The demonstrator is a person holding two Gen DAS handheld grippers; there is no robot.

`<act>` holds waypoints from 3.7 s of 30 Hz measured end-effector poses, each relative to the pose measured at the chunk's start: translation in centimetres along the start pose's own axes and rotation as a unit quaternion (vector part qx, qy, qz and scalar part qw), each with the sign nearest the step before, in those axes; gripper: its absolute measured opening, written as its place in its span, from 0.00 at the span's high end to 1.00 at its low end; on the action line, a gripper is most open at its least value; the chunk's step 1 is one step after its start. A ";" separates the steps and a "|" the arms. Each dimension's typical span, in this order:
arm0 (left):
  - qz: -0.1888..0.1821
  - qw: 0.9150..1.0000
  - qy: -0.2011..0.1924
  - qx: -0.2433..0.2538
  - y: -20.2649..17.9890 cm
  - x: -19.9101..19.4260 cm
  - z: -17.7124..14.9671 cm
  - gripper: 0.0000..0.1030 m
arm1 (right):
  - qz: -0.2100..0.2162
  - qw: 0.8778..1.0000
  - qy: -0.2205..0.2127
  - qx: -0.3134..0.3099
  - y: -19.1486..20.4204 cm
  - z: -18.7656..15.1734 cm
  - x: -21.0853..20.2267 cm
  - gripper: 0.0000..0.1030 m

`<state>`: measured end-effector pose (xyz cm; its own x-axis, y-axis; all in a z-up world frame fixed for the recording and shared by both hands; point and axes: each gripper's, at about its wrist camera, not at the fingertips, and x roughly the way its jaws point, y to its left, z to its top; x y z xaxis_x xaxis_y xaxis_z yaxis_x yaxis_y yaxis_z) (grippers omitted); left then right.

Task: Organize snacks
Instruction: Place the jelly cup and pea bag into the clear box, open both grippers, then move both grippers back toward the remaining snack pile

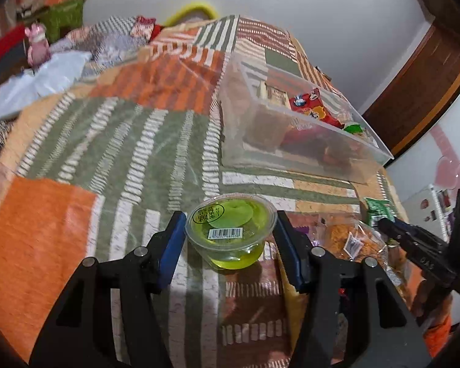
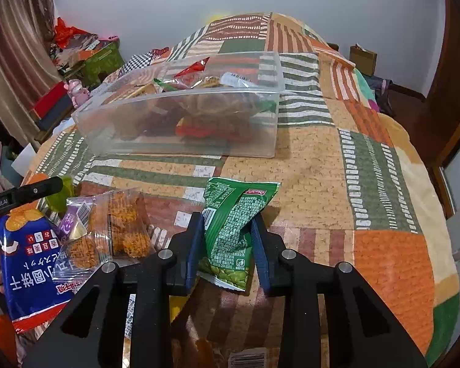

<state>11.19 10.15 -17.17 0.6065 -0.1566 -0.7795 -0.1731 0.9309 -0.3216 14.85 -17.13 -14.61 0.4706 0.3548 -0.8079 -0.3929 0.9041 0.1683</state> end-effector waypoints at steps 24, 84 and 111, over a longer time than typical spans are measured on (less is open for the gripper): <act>0.009 0.993 -0.097 0.058 -3.8 -4.1 5.7 0.44 | 0.016 0.996 -0.085 -0.007 0.4 4.4 -4.2 0.73; 0.037 0.978 -0.096 0.179 -10.4 -3.9 6.1 0.26 | 0.000 0.993 -0.099 -0.063 2.8 7.4 -4.1 0.43; 0.015 0.991 -0.035 0.126 -9.0 -6.3 -5.1 0.12 | 0.025 0.998 -0.028 -0.046 3.4 -3.1 -5.3 0.37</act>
<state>4.95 1.05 -12.10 0.6571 -0.1118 -0.7454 0.0014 0.9891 -0.1471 8.56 -16.67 -11.47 0.4905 0.4139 -0.7668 -0.4861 0.8603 0.1535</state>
